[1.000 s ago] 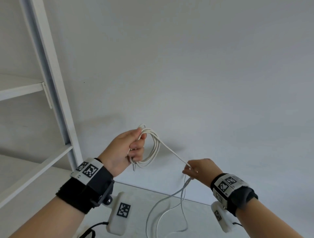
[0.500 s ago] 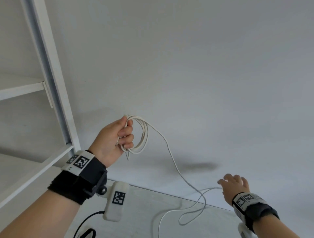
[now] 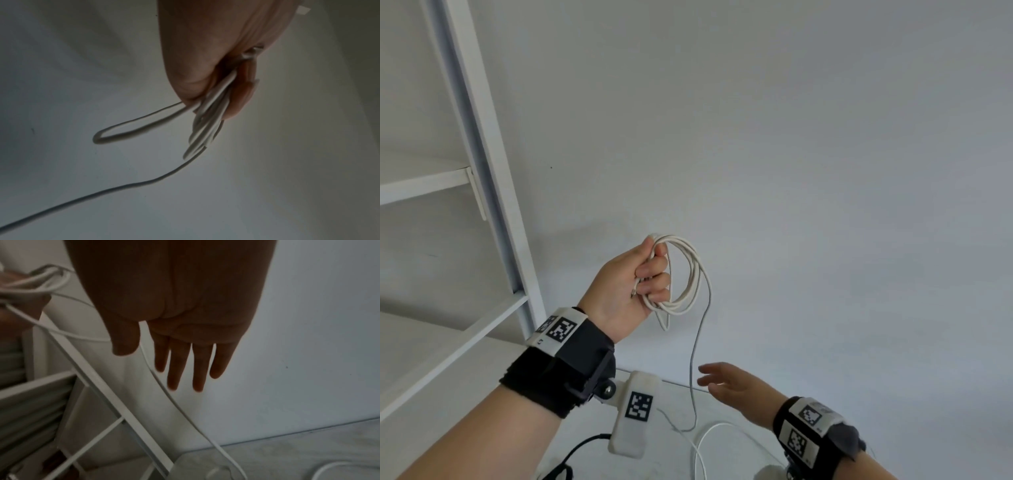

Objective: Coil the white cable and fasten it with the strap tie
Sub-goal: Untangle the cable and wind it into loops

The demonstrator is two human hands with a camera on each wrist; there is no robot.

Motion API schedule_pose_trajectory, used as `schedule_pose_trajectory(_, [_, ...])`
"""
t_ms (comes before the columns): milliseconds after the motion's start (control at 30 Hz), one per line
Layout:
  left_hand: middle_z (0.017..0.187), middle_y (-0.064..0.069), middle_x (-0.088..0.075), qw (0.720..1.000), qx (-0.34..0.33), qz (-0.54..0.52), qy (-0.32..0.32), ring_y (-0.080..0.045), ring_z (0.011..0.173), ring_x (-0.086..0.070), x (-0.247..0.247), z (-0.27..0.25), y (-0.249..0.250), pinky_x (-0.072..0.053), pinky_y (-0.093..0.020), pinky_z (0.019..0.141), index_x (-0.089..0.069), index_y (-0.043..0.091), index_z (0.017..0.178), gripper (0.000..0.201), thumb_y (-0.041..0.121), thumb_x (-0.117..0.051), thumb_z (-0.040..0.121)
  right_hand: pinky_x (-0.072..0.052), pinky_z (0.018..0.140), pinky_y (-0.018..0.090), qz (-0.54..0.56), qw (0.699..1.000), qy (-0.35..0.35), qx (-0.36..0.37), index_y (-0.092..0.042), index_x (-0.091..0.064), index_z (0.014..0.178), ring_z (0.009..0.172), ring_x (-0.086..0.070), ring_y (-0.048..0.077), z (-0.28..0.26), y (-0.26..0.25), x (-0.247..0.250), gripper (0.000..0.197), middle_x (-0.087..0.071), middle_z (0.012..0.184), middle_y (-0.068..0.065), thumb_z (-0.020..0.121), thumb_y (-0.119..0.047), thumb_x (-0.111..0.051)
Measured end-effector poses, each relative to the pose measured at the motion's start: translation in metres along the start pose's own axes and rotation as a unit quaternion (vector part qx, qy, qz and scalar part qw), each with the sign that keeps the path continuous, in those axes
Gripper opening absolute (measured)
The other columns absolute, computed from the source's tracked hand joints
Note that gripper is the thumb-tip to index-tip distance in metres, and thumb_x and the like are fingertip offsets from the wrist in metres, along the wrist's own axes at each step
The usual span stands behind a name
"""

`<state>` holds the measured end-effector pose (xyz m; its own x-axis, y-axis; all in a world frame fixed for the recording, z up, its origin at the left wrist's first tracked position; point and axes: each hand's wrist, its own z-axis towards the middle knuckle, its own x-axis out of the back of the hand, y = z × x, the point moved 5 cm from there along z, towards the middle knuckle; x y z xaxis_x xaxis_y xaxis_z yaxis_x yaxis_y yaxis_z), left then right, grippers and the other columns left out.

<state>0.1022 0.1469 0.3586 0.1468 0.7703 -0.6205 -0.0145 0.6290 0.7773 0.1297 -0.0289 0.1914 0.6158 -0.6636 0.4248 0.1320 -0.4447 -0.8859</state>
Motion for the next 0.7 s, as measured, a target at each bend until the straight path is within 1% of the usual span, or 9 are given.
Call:
schedule_pose_trajectory(100, [0.043, 0.009, -0.032, 1.0, 0.004, -0.028, -0.007, -0.003, 0.033, -0.029, 0.001, -0.001, 0.003, -0.029, -0.016, 0.036, -0.052, 0.016, 0.073, 0.028, 0.033, -0.039, 0.092, -0.041, 0.097, 0.027, -0.015, 0.994, 0.105, 0.0, -0.029, -0.036, 0.123, 0.111, -0.049, 0.012, 0.003, 0.006, 0.001, 0.04, -0.047, 0.125, -0.003, 0.088, -0.028, -0.056])
schedule_pose_trajectory(167, [0.043, 0.009, -0.033, 0.999, 0.005, -0.043, -0.016, -0.003, 0.033, -0.03, 0.001, -0.002, 0.004, -0.029, -0.015, 0.036, -0.051, 0.016, 0.074, 0.027, 0.033, -0.039, 0.092, -0.037, 0.095, 0.02, 0.023, 0.997, 0.076, -0.009, -0.025, -0.03, 0.131, 0.116, -0.045, 0.012, 0.004, 0.002, -0.008, 0.044, -0.044, 0.126, -0.006, 0.092, -0.029, -0.05])
schedule_pose_trajectory(200, [0.043, 0.009, -0.033, 0.999, 0.004, -0.048, -0.019, -0.003, 0.033, -0.03, 0.001, -0.002, 0.004, -0.029, -0.015, 0.036, -0.05, 0.016, 0.075, 0.027, 0.033, -0.038, 0.093, -0.038, 0.092, 0.017, 0.05, 0.998, 0.044, -0.007, -0.023, -0.034, 0.129, 0.114, -0.049, 0.009, 0.004, -0.001, -0.014, 0.038, -0.049, 0.123, -0.005, 0.093, -0.029, -0.047])
schedule_pose_trajectory(300, [0.043, 0.009, -0.033, 0.998, -0.002, -0.053, -0.02, -0.003, 0.033, -0.03, 0.002, -0.001, 0.006, -0.029, -0.015, 0.036, -0.049, 0.017, 0.075, 0.027, 0.033, -0.038, 0.093, -0.044, 0.074, 0.01, 0.088, 0.996, -0.021, 0.012, -0.017, -0.056, 0.103, 0.079, -0.062, 0.0, 0.0, -0.01, -0.028, 0.016, -0.067, 0.087, -0.006, 0.096, -0.019, -0.041])
schedule_pose_trajectory(367, [0.043, 0.009, -0.032, 0.999, -0.011, -0.047, -0.008, -0.003, 0.033, -0.029, 0.005, 0.001, 0.009, -0.031, -0.015, 0.036, -0.049, 0.016, 0.075, 0.029, 0.033, -0.037, 0.095, -0.047, 0.066, 0.018, 0.116, 0.992, -0.028, 0.028, -0.017, -0.063, 0.083, 0.056, -0.06, 0.004, -0.002, -0.012, -0.027, 0.023, -0.061, 0.061, -0.007, 0.093, -0.021, -0.043])
schedule_pose_trajectory(433, [0.044, 0.009, -0.032, 0.999, -0.025, -0.022, 0.016, -0.003, 0.034, -0.029, 0.009, 0.002, 0.011, -0.032, -0.016, 0.036, -0.048, 0.016, 0.075, 0.03, 0.033, -0.036, 0.096, -0.045, 0.057, 0.022, 0.125, 0.991, 0.039, 0.014, -0.018, -0.062, 0.071, 0.044, -0.045, 0.004, -0.003, -0.011, -0.015, 0.03, -0.046, 0.054, -0.004, 0.094, -0.019, -0.042])
schedule_pose_trajectory(533, [0.045, 0.01, -0.034, 0.996, -0.047, 0.04, 0.062, -0.005, 0.036, -0.03, 0.014, 0.002, 0.008, -0.036, -0.017, 0.039, -0.048, 0.015, 0.077, 0.03, 0.031, -0.034, 0.099, -0.032, 0.051, 0.021, -0.008, 0.99, 0.14, 0.02, -0.025, -0.058, 0.074, 0.045, -0.033, 0.006, -0.01, -0.024, 0.006, 0.026, -0.038, 0.054, -0.008, 0.094, -0.021, -0.043])
schedule_pose_trajectory(633, [0.049, 0.006, -0.042, 0.983, -0.061, 0.133, 0.108, -0.007, 0.038, -0.035, 0.018, 0.003, 0.0, -0.037, -0.021, 0.045, -0.048, 0.013, 0.079, 0.029, 0.029, -0.035, 0.1, -0.032, 0.056, 0.022, -0.225, 0.964, 0.102, 0.1, -0.025, -0.055, 0.093, 0.054, -0.039, 0.005, -0.019, -0.059, 0.004, 0.014, -0.043, 0.06, -0.009, 0.094, -0.03, -0.043])
schedule_pose_trajectory(700, [0.053, 0.003, -0.057, 0.964, -0.07, 0.223, 0.127, -0.011, 0.041, -0.049, 0.017, 0.002, -0.005, -0.042, -0.025, 0.049, -0.049, 0.011, 0.082, 0.028, 0.026, -0.035, 0.1, -0.037, 0.066, 0.025, -0.29, 0.943, 0.088, 0.139, -0.023, -0.055, 0.102, 0.068, -0.044, 0.007, -0.025, -0.08, 0.002, 0.016, -0.05, 0.075, -0.01, 0.093, -0.03, -0.044])
